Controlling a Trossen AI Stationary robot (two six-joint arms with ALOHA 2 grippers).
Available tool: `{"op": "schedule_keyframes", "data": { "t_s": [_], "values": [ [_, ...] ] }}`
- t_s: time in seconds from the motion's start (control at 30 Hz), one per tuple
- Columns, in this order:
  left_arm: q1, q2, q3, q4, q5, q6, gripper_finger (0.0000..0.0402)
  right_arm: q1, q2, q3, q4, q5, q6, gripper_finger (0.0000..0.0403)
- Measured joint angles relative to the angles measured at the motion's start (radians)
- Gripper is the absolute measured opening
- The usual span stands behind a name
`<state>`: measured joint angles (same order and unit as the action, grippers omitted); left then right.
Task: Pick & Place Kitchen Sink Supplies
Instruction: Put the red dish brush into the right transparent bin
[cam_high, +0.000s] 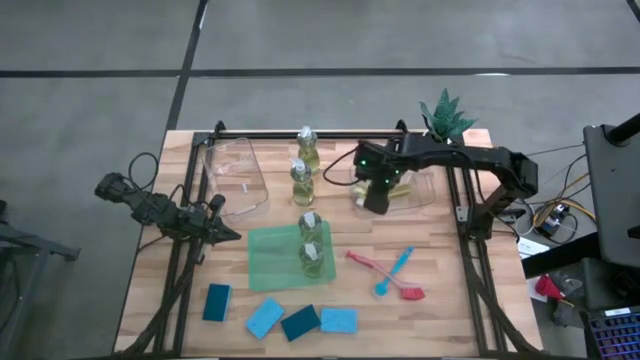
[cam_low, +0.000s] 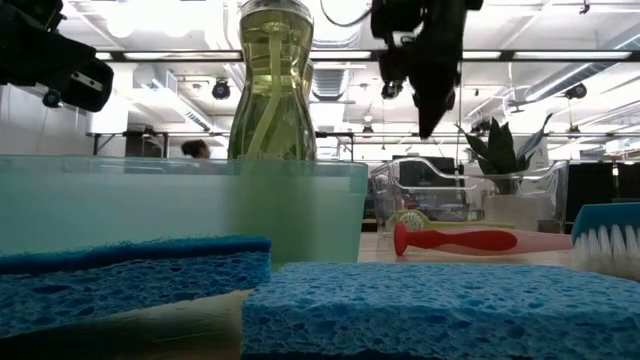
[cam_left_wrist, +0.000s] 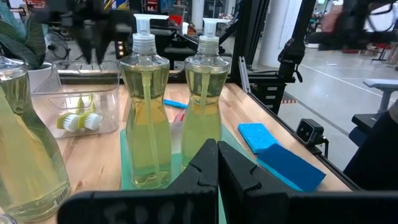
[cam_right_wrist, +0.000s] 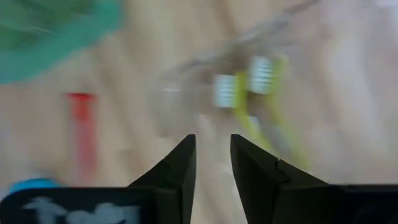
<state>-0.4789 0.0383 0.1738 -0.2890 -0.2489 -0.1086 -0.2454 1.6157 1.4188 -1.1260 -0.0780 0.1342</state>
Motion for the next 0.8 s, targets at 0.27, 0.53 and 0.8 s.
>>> {"op": "schedule_keyframes", "data": {
  "t_s": [0.27, 0.53, 0.8],
  "values": [
    [0.0, 0.0, 0.0, 0.0, 0.0, 0.0, 0.0, 0.185, -0.044, 0.014, 0.003, -0.188, 0.226, 0.0075],
    [0.0, 0.0, 0.0, 0.0, 0.0, 0.0, 0.0, 0.389, -0.037, -0.026, 0.083, -0.098, 0.475, 0.0115],
    [0.0, 0.0, 0.0, 0.0, 0.0, 0.0, 0.0, 0.534, -0.028, -0.142, 0.251, -0.049, 0.61, 0.0203]
  ]
}}
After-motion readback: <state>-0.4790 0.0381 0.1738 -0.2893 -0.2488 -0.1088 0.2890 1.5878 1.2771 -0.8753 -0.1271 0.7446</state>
